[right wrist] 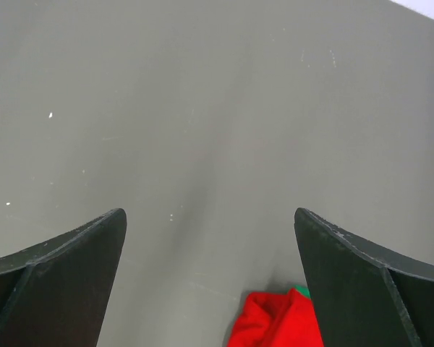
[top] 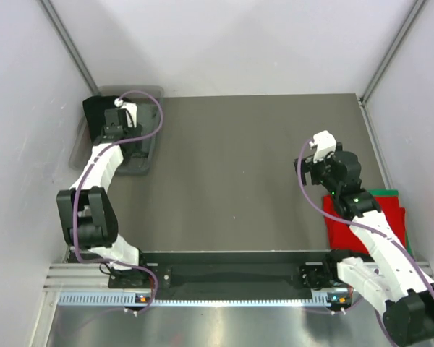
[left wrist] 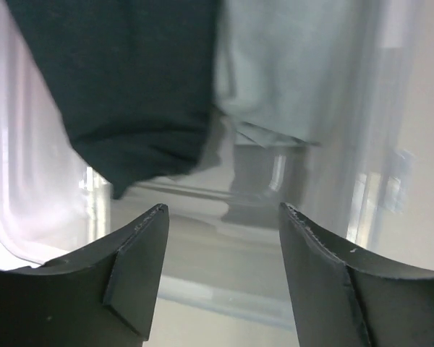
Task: Fold and stack the t-shirts
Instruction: Grab the tshirt from the pile, then move the tshirt to the center of the board
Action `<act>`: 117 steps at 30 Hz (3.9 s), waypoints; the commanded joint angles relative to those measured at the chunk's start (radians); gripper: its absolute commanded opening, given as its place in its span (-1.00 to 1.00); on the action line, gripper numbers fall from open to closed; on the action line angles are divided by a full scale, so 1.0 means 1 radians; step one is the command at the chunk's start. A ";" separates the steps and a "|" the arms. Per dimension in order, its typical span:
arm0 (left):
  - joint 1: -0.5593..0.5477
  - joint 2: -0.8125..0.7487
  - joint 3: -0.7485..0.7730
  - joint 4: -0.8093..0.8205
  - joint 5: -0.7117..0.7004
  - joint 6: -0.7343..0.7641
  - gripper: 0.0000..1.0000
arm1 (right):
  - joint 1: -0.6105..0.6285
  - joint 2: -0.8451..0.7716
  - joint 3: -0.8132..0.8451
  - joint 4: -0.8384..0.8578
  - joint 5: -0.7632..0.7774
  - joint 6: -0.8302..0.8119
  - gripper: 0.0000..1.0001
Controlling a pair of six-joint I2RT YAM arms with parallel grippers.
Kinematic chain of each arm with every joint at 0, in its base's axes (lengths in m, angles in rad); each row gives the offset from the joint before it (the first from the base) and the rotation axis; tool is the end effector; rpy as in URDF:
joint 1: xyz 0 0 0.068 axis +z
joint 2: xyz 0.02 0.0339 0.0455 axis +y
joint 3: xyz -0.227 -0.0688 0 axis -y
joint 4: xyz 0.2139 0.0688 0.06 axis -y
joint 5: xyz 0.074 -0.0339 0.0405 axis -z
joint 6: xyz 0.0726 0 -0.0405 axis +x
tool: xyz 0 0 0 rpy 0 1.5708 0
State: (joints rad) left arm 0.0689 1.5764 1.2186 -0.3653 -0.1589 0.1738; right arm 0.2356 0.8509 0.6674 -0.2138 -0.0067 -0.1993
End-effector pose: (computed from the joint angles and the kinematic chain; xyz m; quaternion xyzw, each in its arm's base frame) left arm 0.3502 0.0357 0.2254 0.0150 0.9091 0.1214 0.3982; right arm 0.2204 0.0534 0.2474 -0.1815 0.8127 0.0128 0.5535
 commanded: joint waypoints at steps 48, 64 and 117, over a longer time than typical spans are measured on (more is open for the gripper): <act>0.083 -0.105 -0.047 0.158 -0.033 -0.031 -1.00 | -0.033 -0.058 -0.052 0.048 -0.164 -0.071 0.99; 0.071 -0.222 0.359 -0.067 0.258 -0.140 -1.00 | -0.102 -0.038 -0.060 0.025 -0.230 -0.086 1.00; -0.483 0.318 0.601 0.055 0.351 -0.149 -1.00 | 0.487 0.680 0.370 0.203 -0.196 -0.517 0.64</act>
State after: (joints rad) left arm -0.4129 1.8790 1.7664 -0.3519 0.2096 0.0349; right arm 0.6769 1.5082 0.9833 -0.1585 -0.2699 -0.7155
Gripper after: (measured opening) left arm 0.021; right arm 0.816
